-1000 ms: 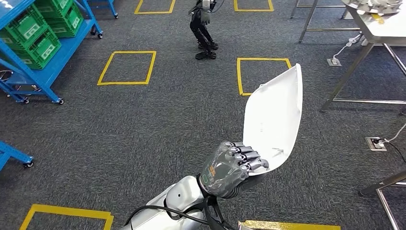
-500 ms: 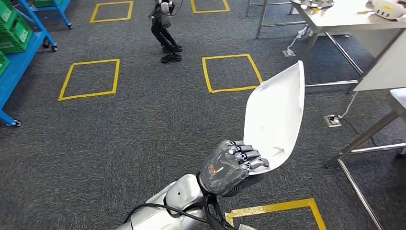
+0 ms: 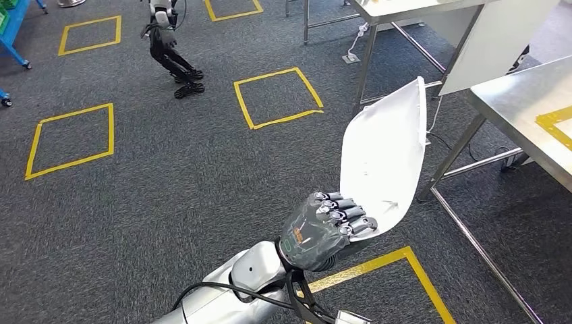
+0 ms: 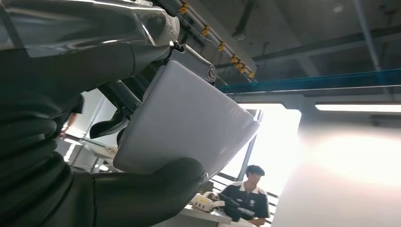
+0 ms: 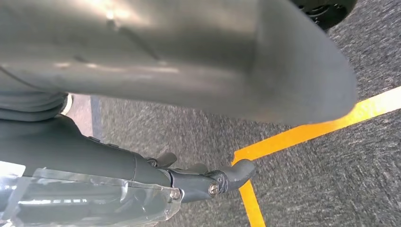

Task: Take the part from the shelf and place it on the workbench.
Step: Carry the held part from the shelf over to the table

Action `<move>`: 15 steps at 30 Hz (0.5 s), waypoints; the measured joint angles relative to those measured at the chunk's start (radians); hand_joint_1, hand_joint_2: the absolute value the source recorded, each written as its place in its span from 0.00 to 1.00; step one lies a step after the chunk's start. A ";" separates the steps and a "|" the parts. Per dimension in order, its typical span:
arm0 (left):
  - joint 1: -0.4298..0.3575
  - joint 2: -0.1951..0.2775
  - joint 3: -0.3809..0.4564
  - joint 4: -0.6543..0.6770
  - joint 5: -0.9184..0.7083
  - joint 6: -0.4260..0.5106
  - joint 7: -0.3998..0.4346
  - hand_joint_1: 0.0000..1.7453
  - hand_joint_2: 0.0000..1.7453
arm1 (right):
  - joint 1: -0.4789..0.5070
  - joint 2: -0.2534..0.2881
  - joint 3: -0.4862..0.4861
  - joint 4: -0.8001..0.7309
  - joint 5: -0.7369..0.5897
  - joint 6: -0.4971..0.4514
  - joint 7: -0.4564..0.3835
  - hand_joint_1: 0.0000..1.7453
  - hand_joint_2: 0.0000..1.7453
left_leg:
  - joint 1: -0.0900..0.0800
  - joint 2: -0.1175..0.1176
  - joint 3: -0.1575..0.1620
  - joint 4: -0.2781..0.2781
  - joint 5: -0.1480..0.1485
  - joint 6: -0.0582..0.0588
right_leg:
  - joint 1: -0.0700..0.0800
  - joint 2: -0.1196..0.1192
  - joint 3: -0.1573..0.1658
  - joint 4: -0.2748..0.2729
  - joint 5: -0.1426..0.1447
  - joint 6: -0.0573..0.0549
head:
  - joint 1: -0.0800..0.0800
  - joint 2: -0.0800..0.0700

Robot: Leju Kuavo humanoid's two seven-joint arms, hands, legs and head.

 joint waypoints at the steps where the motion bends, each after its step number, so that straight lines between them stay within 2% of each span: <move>1: 0.000 0.002 -0.001 0.000 0.000 -0.002 -0.002 1.00 1.00 | -0.002 0.000 0.000 0.000 -0.002 0.000 0.000 0.00 0.00 | 0.001 -0.019 -0.035 0.073 -0.032 0.000 | 0.001 0.012 -0.003 0.000 0.002 -0.004 | -0.001 0.000; 2: 0.001 0.003 -0.001 0.000 0.002 -0.004 -0.004 1.00 1.00 | -0.003 0.000 0.000 0.000 -0.004 0.000 -0.001 0.00 0.00 | 0.001 -0.029 -0.067 0.133 -0.051 0.001 | 0.003 0.025 -0.006 0.000 0.004 -0.006 | -0.001 0.000; 3: 0.002 0.004 -0.003 0.000 0.004 -0.007 -0.006 1.00 1.00 | -0.003 0.000 -0.001 0.000 -0.005 0.000 -0.001 0.00 0.00 | 0.001 -0.033 -0.085 0.164 -0.053 0.004 | 0.005 0.039 -0.008 0.000 0.005 -0.007 | -0.001 0.000; 4: 0.002 0.003 -0.004 0.000 0.007 -0.009 -0.008 1.00 1.00 | -0.003 0.000 -0.001 0.000 -0.007 -0.001 -0.002 0.00 0.00 | 0.000 -0.038 -0.083 0.153 -0.034 0.009 | 0.006 0.053 -0.009 0.000 0.007 -0.007 | 0.000 0.000; 5: 0.001 0.002 -0.005 0.000 0.009 -0.011 -0.009 1.00 1.00 | -0.002 0.000 -0.002 0.000 -0.008 -0.001 -0.003 0.00 0.00 | -0.001 -0.046 -0.061 0.103 0.000 0.014 | 0.006 0.068 -0.009 0.000 0.009 -0.006 | 0.000 0.000; 7: -0.002 0.000 -0.007 0.000 0.010 -0.013 -0.009 1.00 1.00 | -0.004 0.002 -0.002 0.000 -0.009 -0.002 -0.004 0.00 0.00 | -0.002 -0.091 0.007 -0.040 0.066 0.026 | 0.005 0.096 -0.011 0.001 0.014 -0.001 | 0.000 0.000; 8: -0.004 0.000 -0.008 -0.001 0.010 -0.013 -0.009 1.00 1.00 | -0.005 0.005 -0.002 0.000 -0.009 -0.002 -0.005 0.00 0.00 | -0.004 -0.110 0.030 -0.088 0.082 0.029 | 0.004 0.108 -0.014 0.001 0.017 0.004 | 0.000 0.000; 9: -0.005 0.000 -0.009 -0.001 0.010 -0.013 -0.009 1.00 1.00 | -0.005 0.006 -0.002 0.000 -0.009 -0.002 -0.005 0.00 0.00 | -0.006 -0.121 0.041 -0.113 0.086 0.030 | 0.002 0.118 -0.017 0.000 0.021 0.010 | 0.000 0.000; 11: -0.006 -0.004 -0.012 -0.002 0.010 -0.014 -0.010 1.00 1.00 | -0.002 0.009 -0.002 0.000 -0.009 -0.002 -0.006 0.00 0.00 | -0.010 -0.105 0.045 -0.121 0.089 0.032 | -0.003 0.141 -0.024 -0.007 0.030 0.025 | -0.001 0.000; 12: -0.007 -0.007 -0.012 -0.003 0.010 -0.014 -0.010 1.00 1.00 | 0.000 0.010 -0.002 0.000 -0.009 -0.002 -0.006 0.00 0.00 | -0.010 -0.092 0.047 -0.126 0.095 0.036 | -0.003 0.138 -0.028 -0.006 0.030 0.030 | 0.000 0.000; 13: -0.008 -0.011 -0.013 -0.004 0.010 -0.015 -0.010 1.00 1.00 | 0.002 0.010 -0.002 0.000 -0.010 -0.002 -0.006 0.00 0.00 | -0.008 -0.078 0.049 -0.131 0.102 0.042 | 0.000 0.120 -0.038 0.007 0.021 0.034 | 0.002 0.000; 14: -0.009 -0.014 -0.013 -0.005 0.011 -0.015 -0.011 1.00 1.00 | 0.002 0.010 -0.002 0.000 -0.010 -0.002 -0.006 0.00 0.00 | -0.006 -0.062 0.050 -0.137 0.108 0.046 | 0.003 0.093 -0.056 0.040 0.000 0.035 | 0.005 0.000; 15: -0.009 -0.015 -0.014 -0.005 0.014 -0.015 -0.013 1.00 1.00 | 0.001 0.010 -0.002 0.000 -0.011 -0.002 -0.005 0.00 0.00 | -0.006 -0.045 0.049 -0.139 0.111 0.049 | 0.006 0.058 -0.080 0.096 -0.033 0.036 | 0.008 0.000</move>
